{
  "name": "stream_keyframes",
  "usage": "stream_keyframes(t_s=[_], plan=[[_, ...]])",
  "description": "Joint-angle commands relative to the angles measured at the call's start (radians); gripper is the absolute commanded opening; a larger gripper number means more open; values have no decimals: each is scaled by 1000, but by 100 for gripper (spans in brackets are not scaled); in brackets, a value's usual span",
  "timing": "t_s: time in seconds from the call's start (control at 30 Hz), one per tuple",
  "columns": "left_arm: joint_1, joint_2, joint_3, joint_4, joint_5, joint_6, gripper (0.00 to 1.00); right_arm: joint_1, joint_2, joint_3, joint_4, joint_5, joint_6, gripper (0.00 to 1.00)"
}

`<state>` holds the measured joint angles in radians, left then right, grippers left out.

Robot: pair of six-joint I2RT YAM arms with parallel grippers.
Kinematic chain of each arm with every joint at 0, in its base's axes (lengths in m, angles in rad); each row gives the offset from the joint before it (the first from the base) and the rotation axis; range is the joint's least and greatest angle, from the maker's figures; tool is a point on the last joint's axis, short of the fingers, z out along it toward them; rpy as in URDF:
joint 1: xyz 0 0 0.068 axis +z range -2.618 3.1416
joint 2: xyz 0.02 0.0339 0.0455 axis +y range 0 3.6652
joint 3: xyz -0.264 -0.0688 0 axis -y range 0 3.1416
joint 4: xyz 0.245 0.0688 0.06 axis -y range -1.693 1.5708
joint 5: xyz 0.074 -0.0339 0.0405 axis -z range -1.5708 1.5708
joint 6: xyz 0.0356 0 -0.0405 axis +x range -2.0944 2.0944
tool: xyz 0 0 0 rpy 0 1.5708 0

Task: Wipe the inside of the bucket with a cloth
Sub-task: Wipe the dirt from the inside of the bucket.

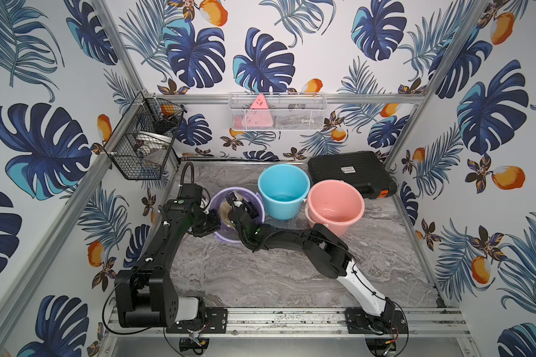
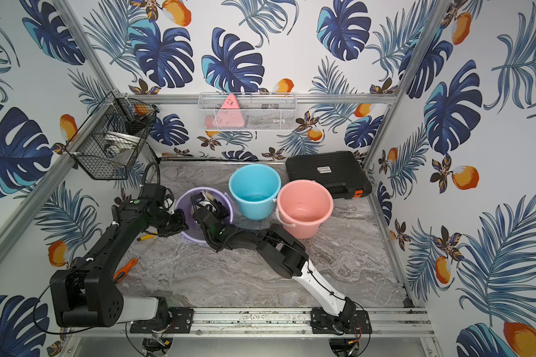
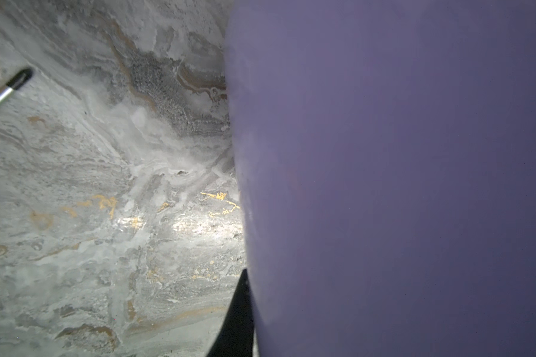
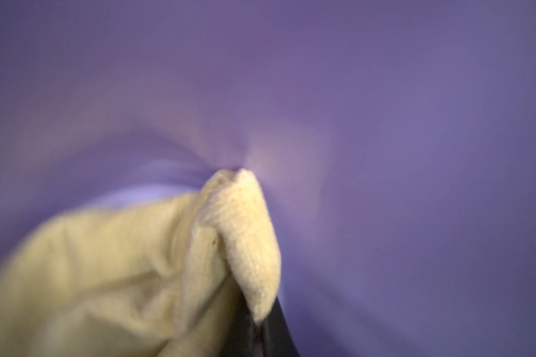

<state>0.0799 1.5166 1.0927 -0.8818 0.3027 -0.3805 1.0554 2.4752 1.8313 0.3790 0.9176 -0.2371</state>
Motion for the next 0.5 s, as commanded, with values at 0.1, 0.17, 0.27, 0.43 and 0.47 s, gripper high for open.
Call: stream_keyframes(t_s=[0.1,0.17,0.27,0.43,0.47], plan=[[3,1,-24,-31,141,-48,0,-8,110,165,-237,139,70,0],[2,2,-32,-29,141,-44,0,-7,119,196,-296,60,111,0],[2,7,-34,-26,156,-44,0,-6,153,301,-449,-24,191,0],[1,8,-27,-21,160,-47,0,-8,124,324,-555,-300,271,0],[2,10,-26,-19,158,-46,0,-9,106,301,-544,-373,277,0]])
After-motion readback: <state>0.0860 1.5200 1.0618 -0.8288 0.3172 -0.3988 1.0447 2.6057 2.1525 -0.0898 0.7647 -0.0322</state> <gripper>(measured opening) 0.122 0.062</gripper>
